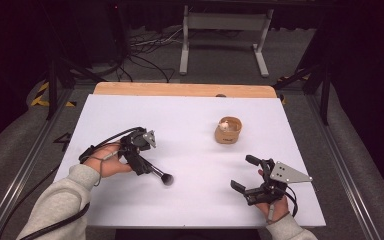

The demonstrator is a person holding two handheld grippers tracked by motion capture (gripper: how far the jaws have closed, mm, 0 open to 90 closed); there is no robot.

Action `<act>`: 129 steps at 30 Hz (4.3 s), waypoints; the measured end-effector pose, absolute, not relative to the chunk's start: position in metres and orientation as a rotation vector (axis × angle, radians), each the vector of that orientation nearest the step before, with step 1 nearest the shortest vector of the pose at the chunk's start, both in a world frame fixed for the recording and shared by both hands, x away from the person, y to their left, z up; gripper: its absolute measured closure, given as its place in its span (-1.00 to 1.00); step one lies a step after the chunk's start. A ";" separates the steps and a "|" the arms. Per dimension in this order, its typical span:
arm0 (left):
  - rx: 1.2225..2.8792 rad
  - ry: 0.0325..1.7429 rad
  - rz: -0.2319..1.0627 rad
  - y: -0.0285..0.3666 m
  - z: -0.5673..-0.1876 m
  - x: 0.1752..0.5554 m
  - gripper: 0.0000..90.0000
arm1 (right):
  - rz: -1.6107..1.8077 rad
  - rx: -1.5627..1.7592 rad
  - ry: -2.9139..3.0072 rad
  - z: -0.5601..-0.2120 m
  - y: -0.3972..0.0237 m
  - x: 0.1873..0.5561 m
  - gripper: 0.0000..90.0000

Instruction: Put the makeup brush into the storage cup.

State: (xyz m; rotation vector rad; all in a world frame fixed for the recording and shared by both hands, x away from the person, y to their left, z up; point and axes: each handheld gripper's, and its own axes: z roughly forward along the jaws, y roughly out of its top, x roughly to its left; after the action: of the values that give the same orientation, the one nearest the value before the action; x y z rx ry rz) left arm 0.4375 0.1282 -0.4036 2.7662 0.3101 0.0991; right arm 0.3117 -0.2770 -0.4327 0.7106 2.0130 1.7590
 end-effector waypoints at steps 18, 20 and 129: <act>2.824 0.316 0.114 0.124 -0.426 0.442 -0.87 | 1.763 0.711 2.031 -0.433 -0.277 0.312 -1.00; 2.825 0.314 0.115 0.124 -0.427 0.442 -0.87 | 1.763 0.711 2.032 -0.433 -0.277 0.312 -1.00; 2.115 0.281 0.051 0.148 -0.391 0.389 0.65 | 1.734 0.693 2.035 -0.433 -0.277 0.311 -0.99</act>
State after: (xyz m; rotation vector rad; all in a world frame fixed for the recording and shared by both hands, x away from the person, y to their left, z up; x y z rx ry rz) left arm 0.3888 0.1481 -0.3909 2.1146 0.2815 0.0510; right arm 0.3115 -0.2770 -0.4326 0.6933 2.0355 1.7343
